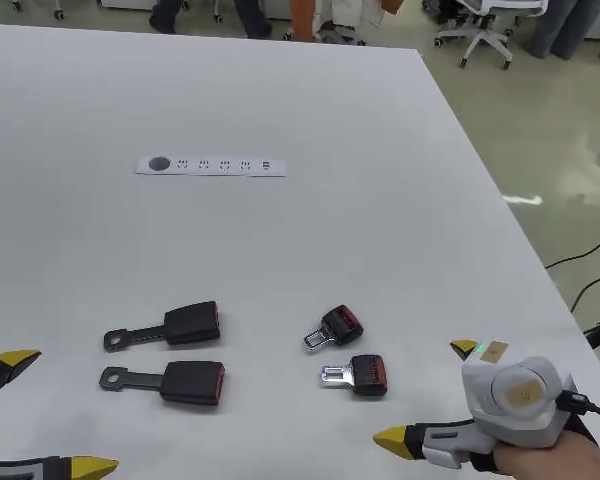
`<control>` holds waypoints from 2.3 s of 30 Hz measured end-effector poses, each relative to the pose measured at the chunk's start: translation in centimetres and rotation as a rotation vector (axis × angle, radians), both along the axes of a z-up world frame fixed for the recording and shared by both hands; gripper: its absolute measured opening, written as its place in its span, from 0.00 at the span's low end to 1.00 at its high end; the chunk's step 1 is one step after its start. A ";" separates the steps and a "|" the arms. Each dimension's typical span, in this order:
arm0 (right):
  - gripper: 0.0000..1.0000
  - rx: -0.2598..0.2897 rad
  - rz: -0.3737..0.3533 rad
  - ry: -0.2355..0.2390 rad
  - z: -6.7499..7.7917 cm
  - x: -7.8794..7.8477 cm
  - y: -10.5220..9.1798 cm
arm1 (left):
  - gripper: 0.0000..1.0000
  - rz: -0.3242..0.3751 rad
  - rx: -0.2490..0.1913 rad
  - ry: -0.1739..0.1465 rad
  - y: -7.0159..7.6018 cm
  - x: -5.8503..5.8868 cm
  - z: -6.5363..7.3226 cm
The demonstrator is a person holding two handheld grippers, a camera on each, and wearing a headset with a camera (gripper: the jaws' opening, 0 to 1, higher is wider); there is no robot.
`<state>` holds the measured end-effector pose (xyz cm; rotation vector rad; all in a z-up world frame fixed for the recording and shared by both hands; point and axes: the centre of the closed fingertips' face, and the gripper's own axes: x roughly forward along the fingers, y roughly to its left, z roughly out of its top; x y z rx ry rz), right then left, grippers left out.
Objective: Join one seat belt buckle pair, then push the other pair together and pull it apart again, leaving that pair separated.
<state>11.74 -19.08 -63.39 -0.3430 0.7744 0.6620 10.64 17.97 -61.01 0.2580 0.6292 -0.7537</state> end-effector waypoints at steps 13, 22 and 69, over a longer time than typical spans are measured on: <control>0.99 0.008 0.027 -0.027 1.4 0.0 0.0 | 1.00 -0.008 0.014 -0.001 -0.2 -0.2 0.3; 0.98 -0.003 0.028 -0.002 0.7 -0.4 0.0 | 1.00 0.002 0.012 -0.014 0.4 -0.1 0.3; 0.88 -0.045 0.155 -0.047 1.5 -0.2 1.2 | 0.85 -0.031 0.087 0.045 1.1 0.0 -0.4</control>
